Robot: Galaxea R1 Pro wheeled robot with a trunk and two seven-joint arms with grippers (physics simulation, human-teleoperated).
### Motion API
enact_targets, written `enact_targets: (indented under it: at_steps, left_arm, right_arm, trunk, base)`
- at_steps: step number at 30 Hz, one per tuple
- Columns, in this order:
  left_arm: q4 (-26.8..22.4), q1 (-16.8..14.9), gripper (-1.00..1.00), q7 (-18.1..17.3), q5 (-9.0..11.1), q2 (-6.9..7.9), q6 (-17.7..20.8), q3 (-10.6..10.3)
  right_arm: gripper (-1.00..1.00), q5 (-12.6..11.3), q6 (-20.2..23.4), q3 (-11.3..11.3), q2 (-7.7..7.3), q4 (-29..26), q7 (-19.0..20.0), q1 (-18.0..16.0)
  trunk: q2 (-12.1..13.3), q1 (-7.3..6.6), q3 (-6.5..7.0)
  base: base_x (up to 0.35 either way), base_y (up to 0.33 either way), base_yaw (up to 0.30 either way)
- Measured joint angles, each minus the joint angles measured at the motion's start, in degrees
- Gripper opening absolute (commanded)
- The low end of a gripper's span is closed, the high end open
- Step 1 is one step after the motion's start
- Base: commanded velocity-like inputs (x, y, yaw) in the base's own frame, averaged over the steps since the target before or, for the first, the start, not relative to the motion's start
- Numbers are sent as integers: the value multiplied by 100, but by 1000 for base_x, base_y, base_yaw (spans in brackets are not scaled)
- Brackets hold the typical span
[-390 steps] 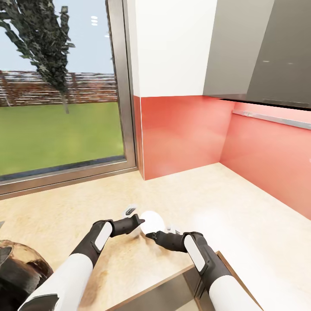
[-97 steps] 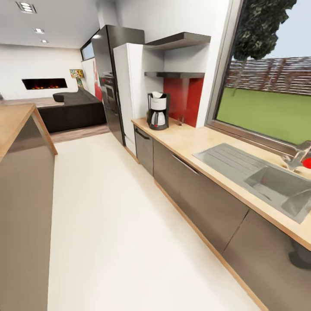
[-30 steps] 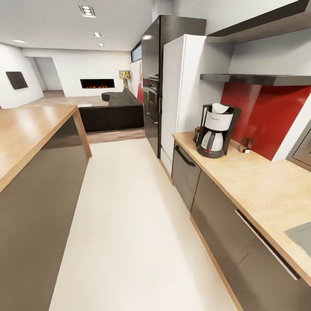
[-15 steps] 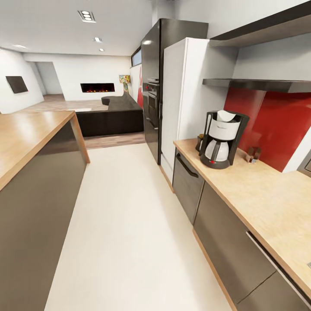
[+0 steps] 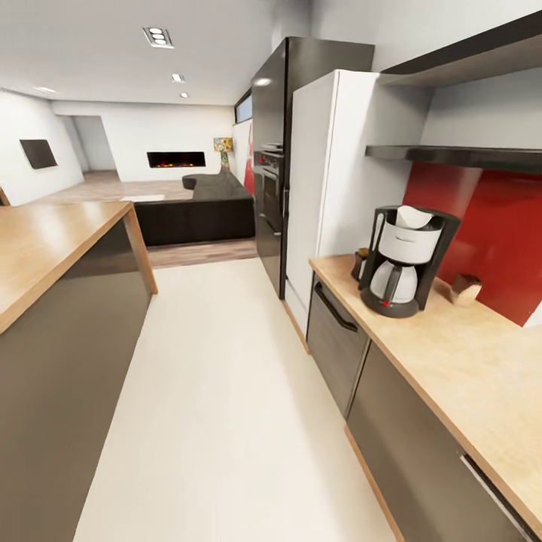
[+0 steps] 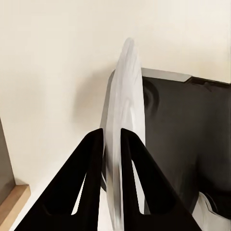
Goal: Set up a coffee station on the kitchen countertop: keep the coffee maker on the countertop, move the bottle of coffee from the kitchen shelf to the counter next to the coffee maker, place a paper coffee filter on top of the coffee maker, put the saucer next to the coffee maker with the coffee cup on the saucer, and place the electric kettle next to the coffee maker.
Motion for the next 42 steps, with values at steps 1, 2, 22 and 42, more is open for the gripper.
enact_targets:
  at_steps: [1,2,22,42]
  left_arm:
    - [0,0,-100,0,0,1,0,0]
    - [0,0,-100,0,0,1,2,0]
    - [0,0,-100,1,3,0,8,0]
    - [0,0,-100,0,2,8,0,-7]
  right_arm:
    - [100,0,1,0,1,0,0,0]
    - [100,0,0,0,1,0,-2,5]
    - [100,0,-6,0,6,0,-8,44]
    - [100,-1,-6,0,6,0,-8,44]
  trunk:
    - [0,0,7]
    - [0,0,14]
    - [0,0,123]
    - [1,0,287]
  base:
    - [338,0,197]
    - [338,0,209]
    - [337,75,227]
    - [337,31,119]
